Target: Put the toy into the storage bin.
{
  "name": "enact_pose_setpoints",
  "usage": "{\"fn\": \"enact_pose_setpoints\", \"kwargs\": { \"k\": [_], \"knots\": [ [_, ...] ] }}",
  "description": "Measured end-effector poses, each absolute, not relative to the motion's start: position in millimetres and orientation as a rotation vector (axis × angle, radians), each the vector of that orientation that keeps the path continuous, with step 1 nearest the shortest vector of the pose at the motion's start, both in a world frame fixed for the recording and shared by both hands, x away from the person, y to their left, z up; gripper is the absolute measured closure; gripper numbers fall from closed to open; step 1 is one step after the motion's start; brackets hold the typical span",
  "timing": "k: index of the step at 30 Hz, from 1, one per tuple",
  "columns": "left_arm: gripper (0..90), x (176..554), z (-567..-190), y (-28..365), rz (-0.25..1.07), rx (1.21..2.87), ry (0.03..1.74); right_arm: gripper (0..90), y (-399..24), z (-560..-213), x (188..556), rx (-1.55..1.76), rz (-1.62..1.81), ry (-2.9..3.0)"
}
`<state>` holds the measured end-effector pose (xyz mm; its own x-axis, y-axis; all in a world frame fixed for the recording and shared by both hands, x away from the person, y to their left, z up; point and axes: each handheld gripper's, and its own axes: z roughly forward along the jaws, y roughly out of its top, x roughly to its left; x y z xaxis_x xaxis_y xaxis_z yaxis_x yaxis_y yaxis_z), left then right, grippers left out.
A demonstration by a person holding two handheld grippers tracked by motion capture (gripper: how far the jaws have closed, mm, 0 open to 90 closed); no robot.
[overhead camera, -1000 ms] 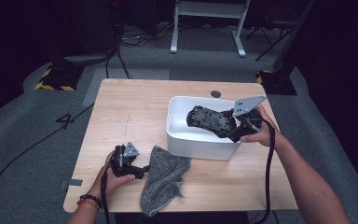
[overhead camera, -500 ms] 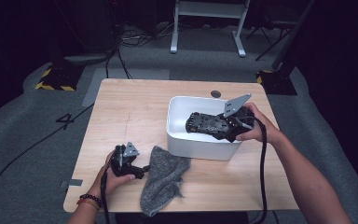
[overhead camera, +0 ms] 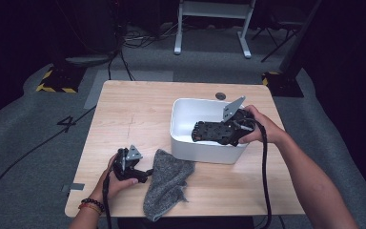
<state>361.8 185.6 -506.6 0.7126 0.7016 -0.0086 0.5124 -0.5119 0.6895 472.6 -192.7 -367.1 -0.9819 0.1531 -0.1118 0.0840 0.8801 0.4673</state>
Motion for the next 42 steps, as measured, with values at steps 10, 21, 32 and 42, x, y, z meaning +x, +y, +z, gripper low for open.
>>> {"fn": "enact_pose_setpoints", "kwargs": {
  "k": [10,21,32,42],
  "knots": [
    [13.2,362,-507,186,0.356,2.23,0.916,24.4,-190,-373,477,0.19,0.57,2.977],
    [13.2,362,-507,185,0.358,2.228,0.918,24.3,-185,-374,482,0.202,0.423,2.991],
    [13.2,362,-507,186,0.358,2.229,0.916,23.7,-184,-378,487,0.265,0.373,3.028],
    [13.0,362,-507,185,0.355,2.228,0.916,30.3,-189,-382,489,0.286,0.36,3.018]
  ]
}}
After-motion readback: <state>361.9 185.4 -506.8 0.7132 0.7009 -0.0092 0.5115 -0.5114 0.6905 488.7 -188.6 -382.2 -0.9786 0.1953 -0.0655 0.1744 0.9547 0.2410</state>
